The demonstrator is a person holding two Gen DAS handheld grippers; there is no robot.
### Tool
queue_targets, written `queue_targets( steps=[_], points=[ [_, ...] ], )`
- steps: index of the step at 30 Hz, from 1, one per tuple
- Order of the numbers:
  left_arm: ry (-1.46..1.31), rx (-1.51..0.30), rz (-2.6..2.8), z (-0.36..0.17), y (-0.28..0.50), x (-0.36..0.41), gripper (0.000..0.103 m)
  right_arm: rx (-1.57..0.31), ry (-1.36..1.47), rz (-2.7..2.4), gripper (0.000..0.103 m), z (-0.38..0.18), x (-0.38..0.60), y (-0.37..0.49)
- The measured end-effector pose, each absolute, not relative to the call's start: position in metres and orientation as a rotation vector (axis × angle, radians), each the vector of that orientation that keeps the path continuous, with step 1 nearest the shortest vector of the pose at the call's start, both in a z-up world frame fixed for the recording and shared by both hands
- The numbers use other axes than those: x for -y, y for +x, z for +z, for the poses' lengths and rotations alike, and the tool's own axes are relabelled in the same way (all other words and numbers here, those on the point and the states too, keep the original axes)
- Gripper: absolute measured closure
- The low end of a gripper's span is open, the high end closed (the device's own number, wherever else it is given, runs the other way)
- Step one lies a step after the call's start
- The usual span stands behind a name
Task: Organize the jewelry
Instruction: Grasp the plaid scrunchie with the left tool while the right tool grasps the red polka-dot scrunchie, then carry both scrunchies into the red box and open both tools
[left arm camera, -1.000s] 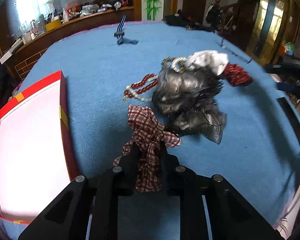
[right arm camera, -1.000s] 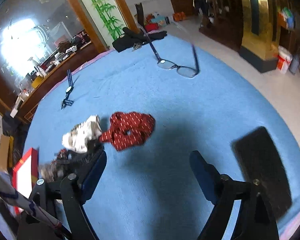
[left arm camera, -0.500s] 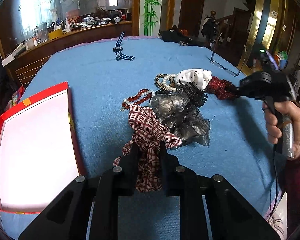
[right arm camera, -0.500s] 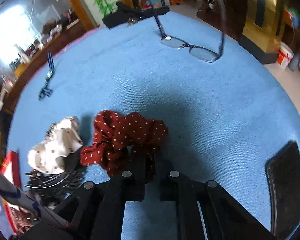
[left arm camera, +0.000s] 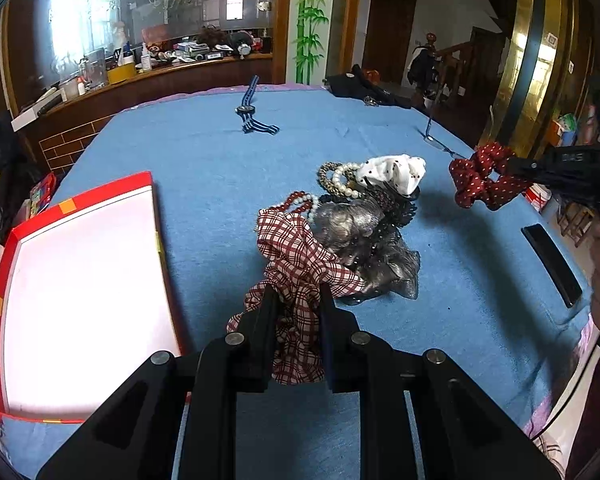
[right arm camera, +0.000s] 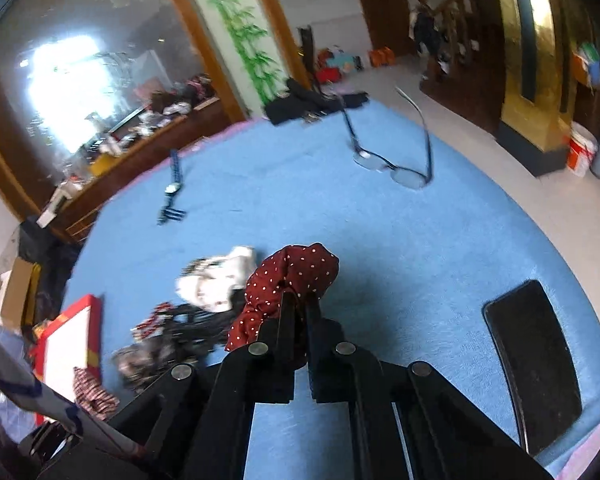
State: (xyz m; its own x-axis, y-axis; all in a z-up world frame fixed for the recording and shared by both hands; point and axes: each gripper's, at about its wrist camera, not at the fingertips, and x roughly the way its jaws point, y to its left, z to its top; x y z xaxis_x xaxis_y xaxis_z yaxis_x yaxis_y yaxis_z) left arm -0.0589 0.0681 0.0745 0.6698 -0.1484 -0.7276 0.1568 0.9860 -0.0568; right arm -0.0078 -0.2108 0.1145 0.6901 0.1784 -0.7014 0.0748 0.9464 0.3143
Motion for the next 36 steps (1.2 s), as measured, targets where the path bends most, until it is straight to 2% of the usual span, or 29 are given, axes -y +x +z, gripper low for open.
queue_targets(
  steps=[18, 36],
  points=[
    [-0.097, -0.772, -0.009, 0.093, -0.076, -0.160, 0.085, -0.830, 0.173, 0.357, 0.098, 0.146, 0.075, -0.016],
    [-0.154, -0.801, 0.169, 0.092, -0.048, -0.303, 0.085, -0.950, 0.075, 0.612, 0.097, 0.131, -0.102, 0.037]
  ],
)
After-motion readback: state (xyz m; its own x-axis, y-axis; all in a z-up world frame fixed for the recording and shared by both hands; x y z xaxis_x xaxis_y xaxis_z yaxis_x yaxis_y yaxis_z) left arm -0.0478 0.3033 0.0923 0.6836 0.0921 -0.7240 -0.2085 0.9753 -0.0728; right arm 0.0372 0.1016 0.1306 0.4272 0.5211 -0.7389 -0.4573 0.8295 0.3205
